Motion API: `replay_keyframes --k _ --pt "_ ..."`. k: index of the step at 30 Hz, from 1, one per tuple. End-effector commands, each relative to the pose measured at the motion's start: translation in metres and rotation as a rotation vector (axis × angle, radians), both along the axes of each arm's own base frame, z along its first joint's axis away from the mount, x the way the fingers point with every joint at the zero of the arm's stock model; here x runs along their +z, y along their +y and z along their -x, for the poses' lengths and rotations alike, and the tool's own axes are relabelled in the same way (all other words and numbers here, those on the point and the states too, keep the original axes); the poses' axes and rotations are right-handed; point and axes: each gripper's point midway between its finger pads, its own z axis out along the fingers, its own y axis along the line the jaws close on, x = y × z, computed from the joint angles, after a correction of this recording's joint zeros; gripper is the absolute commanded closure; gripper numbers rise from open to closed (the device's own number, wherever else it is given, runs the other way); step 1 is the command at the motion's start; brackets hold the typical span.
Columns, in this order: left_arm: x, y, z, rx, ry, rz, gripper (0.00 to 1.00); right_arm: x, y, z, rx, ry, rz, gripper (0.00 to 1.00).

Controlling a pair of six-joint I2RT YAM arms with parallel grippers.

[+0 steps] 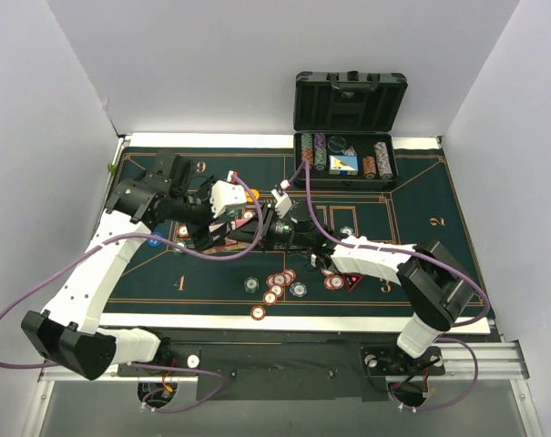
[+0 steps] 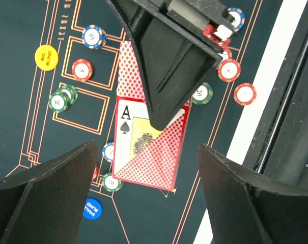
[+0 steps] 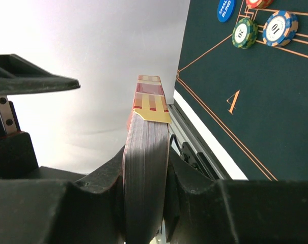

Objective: Distribute texas hold em gaming equipment

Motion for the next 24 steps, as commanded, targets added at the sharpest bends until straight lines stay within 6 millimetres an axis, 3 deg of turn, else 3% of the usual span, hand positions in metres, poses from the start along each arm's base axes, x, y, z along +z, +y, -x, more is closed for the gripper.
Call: replay_keyframes --k 1,9,19,24 --pt "0.032 -0.016 0.007 -0.032 -0.053 0.130 0.10 0.070 -0.006 0.006 0.019 -0.136 -0.167 1.00" --pt "0.029 -0.024 0.030 -0.160 0.005 0.271 0.08 0.086 -0.013 0.017 0.037 -0.171 -0.166 1.00" --pt "0.021 -0.020 0.013 -0.219 -0.064 0.254 0.06 0.099 -0.015 0.019 0.038 -0.188 -0.179 1.00" --pt "0.006 -0.020 0.019 -0.254 -0.059 0.209 0.05 0.108 -0.010 0.019 0.052 -0.178 -0.225 1.00"
